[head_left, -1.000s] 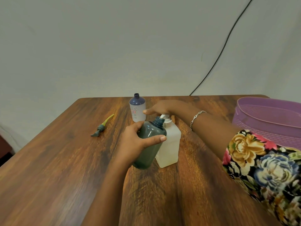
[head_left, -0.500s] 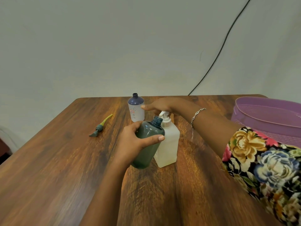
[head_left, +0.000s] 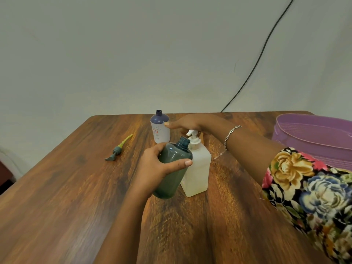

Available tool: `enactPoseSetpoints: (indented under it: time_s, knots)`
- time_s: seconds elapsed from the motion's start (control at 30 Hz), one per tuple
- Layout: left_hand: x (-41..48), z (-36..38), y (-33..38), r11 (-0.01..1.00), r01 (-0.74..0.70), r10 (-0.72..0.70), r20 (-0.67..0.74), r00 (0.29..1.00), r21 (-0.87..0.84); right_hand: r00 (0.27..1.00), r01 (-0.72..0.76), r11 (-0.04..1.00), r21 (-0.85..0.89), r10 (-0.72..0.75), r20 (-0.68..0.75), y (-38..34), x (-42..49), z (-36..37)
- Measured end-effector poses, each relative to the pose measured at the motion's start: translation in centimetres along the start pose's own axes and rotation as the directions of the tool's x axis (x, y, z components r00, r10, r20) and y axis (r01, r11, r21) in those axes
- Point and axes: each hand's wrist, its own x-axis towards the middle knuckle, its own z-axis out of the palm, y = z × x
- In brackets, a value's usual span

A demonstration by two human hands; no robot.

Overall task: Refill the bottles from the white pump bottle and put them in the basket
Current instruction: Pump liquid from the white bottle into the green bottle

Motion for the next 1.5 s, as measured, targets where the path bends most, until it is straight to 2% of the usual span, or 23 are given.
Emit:
enactPoseSetpoints:
  time_s: [0.2, 0.33, 0.53, 0.77, 1.0, 1.13, 1.33, 1.5]
  knots:
    - [-0.1, 0.3, -0.2, 0.999, 0.001, -0.001, 0.01, 1.0, -0.032, 0.997, 0.008, 0.982, -0.191, -0.022, -0.074, 0.2, 0.5, 0.9]
    - [0.0, 0.1, -0.4, 1.0, 0.006, -0.005, 0.014, 1.0, -0.022, 0.998, -0.043, 0.996, -0.072, 0.041, -0.037, 0.0, -0.3, 0.4]
    - [-0.1, -0.2, -0.3, 1.0, -0.001, 0.001, -0.001, 1.0, -0.008, 1.0, 0.025, 0.999, 0.024, -0.025, -0.019, -0.1, -0.6, -0.1]
    - [-0.2, 0.1, -0.1, 1.0, -0.005, 0.005, 0.016, 1.0, -0.006, 0.994, -0.007, 0.979, -0.205, -0.015, -0.107, 0.4, 1.1, 0.9]
    - [-0.1, -0.1, -0.3, 1.0, 0.017, -0.017, 0.009, 1.0, 0.021, 0.999, 0.006, 0.994, -0.108, -0.01, -0.034, -0.1, 0.4, 0.2]
    - [-0.1, -0.2, 0.1, 1.0, 0.016, -0.016, -0.007, 1.0, 0.001, 0.999, 0.025, 0.991, -0.129, -0.03, -0.038, -0.5, 0.4, 0.1]
    - [0.1, 0.0, -0.2, 0.999, 0.019, -0.02, -0.008, 1.0, -0.025, 0.989, 0.034, 0.961, -0.273, -0.071, -0.127, -0.7, 0.0, 1.0]
    - [0.2, 0.3, -0.6, 1.0, 0.019, -0.019, 0.0, 1.0, -0.013, 0.993, 0.021, 0.974, -0.225, -0.046, -0.108, -0.2, -0.1, 0.9]
